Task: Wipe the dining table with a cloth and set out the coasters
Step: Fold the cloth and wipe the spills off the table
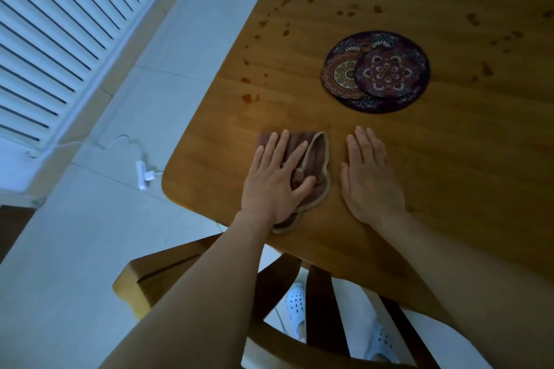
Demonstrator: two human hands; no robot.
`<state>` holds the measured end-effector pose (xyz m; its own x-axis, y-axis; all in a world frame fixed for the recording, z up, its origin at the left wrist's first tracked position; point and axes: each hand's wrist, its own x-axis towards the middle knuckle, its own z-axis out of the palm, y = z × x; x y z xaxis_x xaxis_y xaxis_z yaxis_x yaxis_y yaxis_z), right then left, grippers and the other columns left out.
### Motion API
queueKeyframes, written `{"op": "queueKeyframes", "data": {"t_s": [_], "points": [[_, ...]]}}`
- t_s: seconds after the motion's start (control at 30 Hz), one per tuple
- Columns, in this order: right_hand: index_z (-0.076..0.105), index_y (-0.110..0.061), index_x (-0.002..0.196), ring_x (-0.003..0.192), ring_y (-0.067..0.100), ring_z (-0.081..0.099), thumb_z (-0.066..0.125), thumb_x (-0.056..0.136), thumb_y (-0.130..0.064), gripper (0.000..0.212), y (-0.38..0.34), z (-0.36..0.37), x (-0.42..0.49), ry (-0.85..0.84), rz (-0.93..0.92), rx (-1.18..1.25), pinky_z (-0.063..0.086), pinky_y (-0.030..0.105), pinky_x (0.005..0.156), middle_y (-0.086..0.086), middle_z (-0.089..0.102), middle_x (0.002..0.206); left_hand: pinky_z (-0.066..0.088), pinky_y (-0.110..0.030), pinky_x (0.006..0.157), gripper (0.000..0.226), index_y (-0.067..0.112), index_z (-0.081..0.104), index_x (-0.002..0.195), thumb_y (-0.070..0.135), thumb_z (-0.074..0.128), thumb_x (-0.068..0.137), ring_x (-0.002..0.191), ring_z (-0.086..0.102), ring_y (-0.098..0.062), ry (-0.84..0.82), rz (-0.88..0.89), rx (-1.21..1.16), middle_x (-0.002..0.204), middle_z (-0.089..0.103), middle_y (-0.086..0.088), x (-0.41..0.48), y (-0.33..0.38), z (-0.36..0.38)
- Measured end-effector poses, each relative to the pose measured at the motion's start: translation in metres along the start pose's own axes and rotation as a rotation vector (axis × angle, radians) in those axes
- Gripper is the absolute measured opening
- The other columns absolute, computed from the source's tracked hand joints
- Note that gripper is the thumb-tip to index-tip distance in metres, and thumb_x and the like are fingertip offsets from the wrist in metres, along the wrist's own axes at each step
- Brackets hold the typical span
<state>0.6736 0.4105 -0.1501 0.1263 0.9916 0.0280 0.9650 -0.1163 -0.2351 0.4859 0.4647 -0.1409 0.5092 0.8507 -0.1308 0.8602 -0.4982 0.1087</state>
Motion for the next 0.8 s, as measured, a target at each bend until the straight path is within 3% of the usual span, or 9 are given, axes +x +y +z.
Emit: {"op": "queueKeyframes", "data": {"t_s": [0.1,0.33,0.47,0.63,0.8], "points": [[0.029,0.001,0.148,0.148,0.032,0.016,0.021,0.101,-0.031,0.058,0.000,0.002,0.001,0.016,0.005,-0.003,0.011,0.041,0.121,0.020,0.024,0.157,-0.006,-0.036,0.122,0.067,0.042,0.005,0.155,0.067,0.018,0.094,0.150,-0.015,-0.014,-0.029,-0.033,0.009,0.165,-0.008,0.004,-0.008,-0.028,-0.003],[0.029,0.001,0.149,0.149,0.030,0.014,0.019,0.101,-0.033,0.060,0.003,0.005,0.001,0.018,0.018,0.003,0.014,0.043,0.121,0.020,0.023,0.158,-0.002,-0.041,0.123,0.069,0.035,0.012,0.155,0.064,0.026,0.094,0.151,-0.005,-0.022,0.088,-0.531,-0.091,0.165,0.000,-0.005,0.031,-0.072,-0.008],[0.032,0.002,0.148,0.148,0.030,0.018,0.022,0.100,-0.032,0.059,0.001,0.006,0.000,0.033,0.032,-0.013,0.018,0.044,0.121,0.020,0.027,0.157,-0.001,-0.042,0.122,0.074,0.024,0.014,0.156,0.058,0.032,0.093,0.151,-0.001,-0.025,0.163,-0.671,-0.186,0.165,0.005,-0.009,0.084,-0.091,-0.016],[0.033,0.000,0.148,0.148,0.029,0.018,0.027,0.100,-0.032,0.057,0.001,0.008,0.000,0.030,0.038,-0.026,0.022,0.045,0.120,0.018,0.027,0.157,-0.002,-0.041,0.122,0.073,0.018,0.014,0.156,0.054,0.031,0.095,0.151,-0.002,-0.025,0.176,-0.661,-0.204,0.164,0.005,-0.010,0.138,-0.093,-0.023],[0.036,0.001,0.146,0.148,0.029,0.020,0.029,0.100,-0.031,0.057,0.000,0.007,0.000,0.036,0.038,-0.015,0.022,0.044,0.120,0.018,0.030,0.156,0.001,-0.041,0.123,0.068,0.020,0.013,0.156,0.051,0.030,0.098,0.152,0.000,-0.023,0.137,-0.428,-0.151,0.165,0.007,-0.006,0.166,-0.075,-0.028]]}}
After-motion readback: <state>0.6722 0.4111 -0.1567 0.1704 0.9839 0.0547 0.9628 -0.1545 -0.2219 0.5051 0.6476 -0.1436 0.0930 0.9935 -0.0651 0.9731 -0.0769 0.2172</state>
